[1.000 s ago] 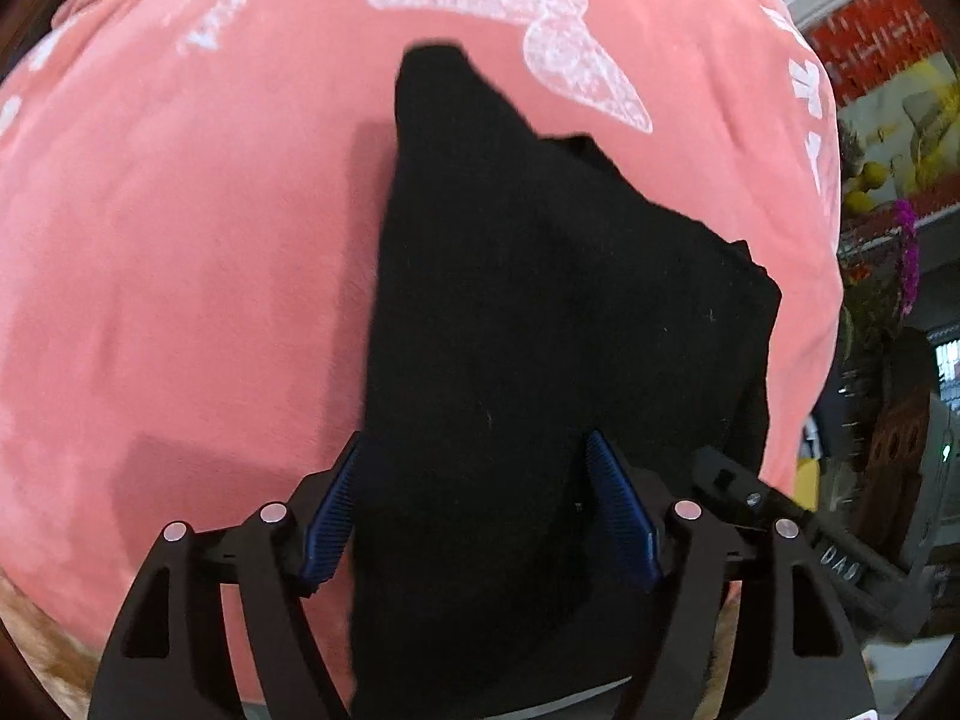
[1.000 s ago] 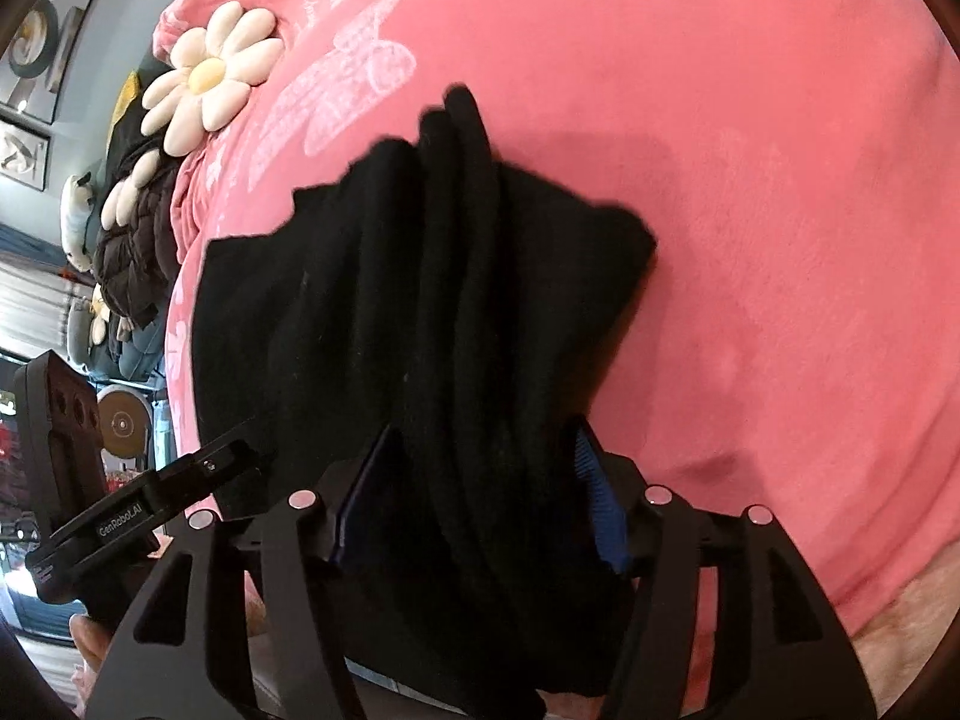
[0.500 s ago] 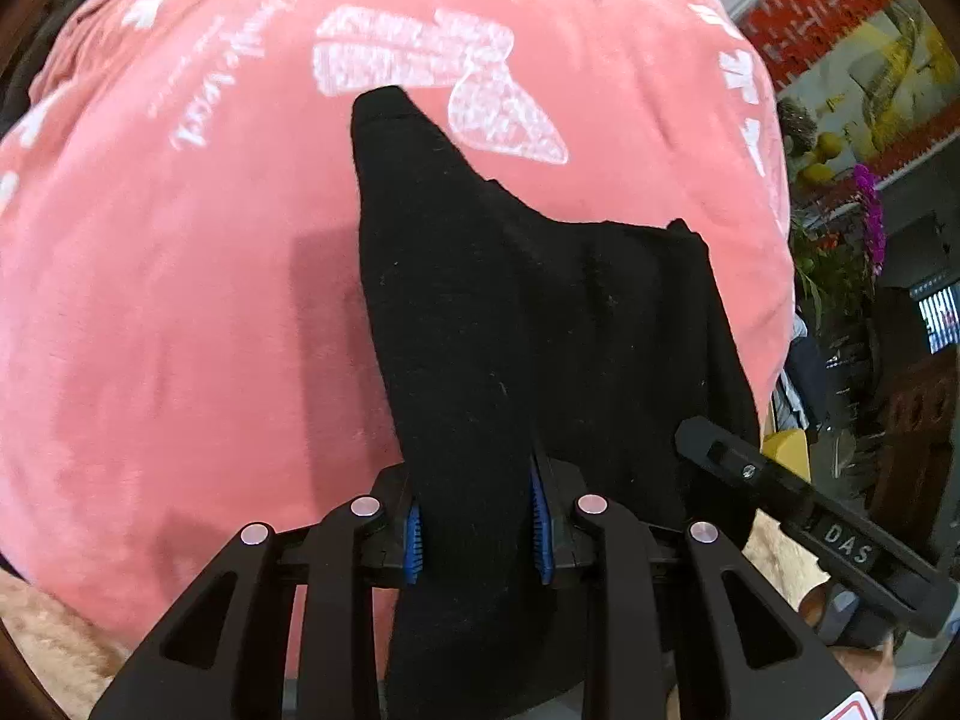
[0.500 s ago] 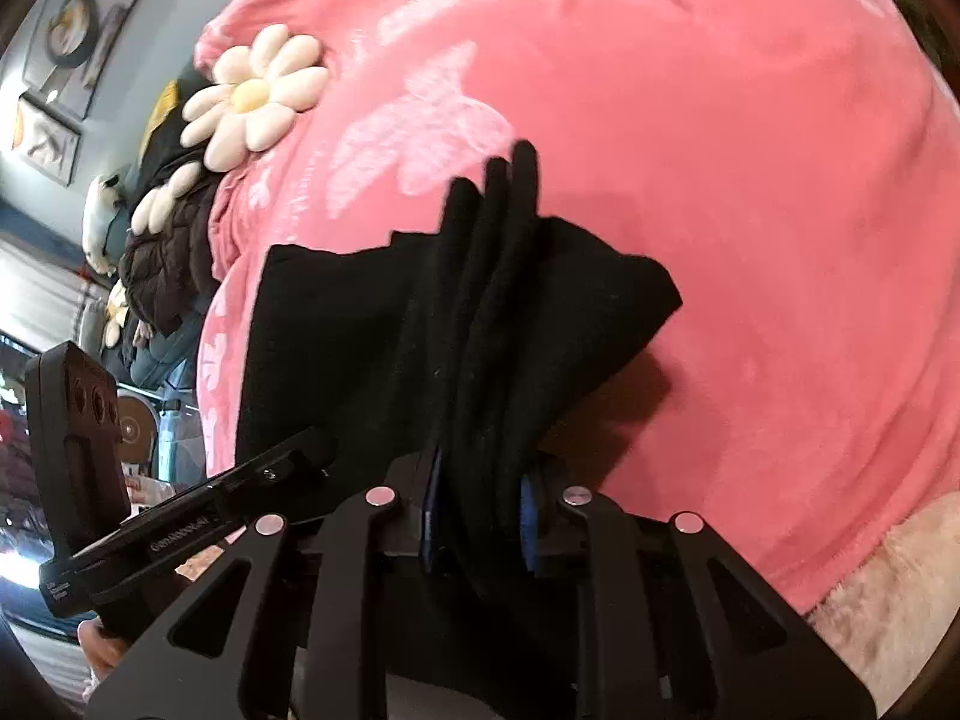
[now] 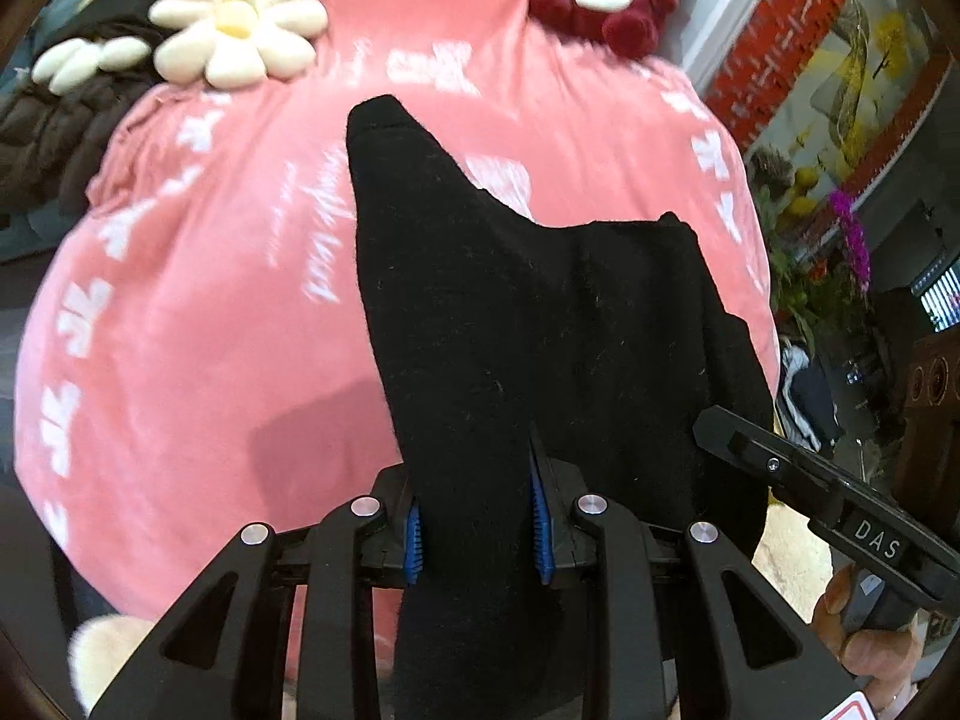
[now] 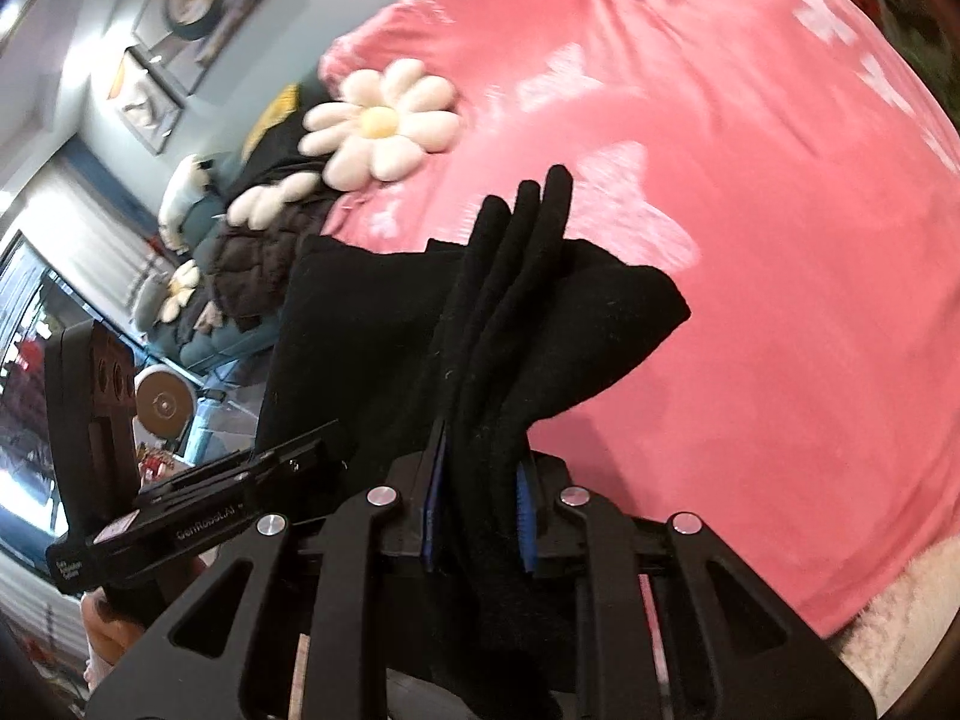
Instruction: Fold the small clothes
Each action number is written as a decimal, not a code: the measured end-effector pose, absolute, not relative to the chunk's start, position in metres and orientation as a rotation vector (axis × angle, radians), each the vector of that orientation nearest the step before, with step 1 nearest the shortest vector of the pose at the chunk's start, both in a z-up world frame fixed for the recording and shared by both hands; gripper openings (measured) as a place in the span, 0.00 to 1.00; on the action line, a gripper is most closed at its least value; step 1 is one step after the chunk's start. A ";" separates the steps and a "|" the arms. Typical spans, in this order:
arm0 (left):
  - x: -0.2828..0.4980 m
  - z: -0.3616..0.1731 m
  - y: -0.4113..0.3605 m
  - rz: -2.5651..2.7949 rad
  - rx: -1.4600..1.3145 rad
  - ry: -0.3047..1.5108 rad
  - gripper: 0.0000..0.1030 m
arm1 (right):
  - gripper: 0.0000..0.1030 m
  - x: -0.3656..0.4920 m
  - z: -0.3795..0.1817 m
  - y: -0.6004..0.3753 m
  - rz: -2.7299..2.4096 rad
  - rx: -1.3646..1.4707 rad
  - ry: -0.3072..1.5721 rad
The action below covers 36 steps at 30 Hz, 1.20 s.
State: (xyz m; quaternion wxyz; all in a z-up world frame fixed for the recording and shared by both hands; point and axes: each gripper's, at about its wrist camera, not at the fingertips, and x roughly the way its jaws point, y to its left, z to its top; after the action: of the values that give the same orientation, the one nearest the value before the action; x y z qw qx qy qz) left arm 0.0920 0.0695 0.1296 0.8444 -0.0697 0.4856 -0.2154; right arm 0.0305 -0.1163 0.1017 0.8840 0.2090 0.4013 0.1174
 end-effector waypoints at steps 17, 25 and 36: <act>0.167 0.020 0.144 -0.305 -0.199 1.066 0.42 | 0.25 0.096 0.005 -0.104 0.075 0.426 0.992; 0.164 -0.007 0.154 -0.301 -0.302 1.086 0.49 | 0.66 0.139 -0.040 -0.090 0.112 0.443 1.100; 0.160 -0.019 0.157 -0.294 -0.343 1.100 0.54 | 0.14 0.129 -0.028 -0.095 0.104 0.472 1.027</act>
State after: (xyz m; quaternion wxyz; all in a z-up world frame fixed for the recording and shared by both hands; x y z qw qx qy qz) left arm 0.1600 0.1572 -0.0192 0.8284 -0.1617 0.5180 -0.1387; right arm 0.1286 -0.0950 -0.0278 0.8433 0.2233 0.4863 0.0495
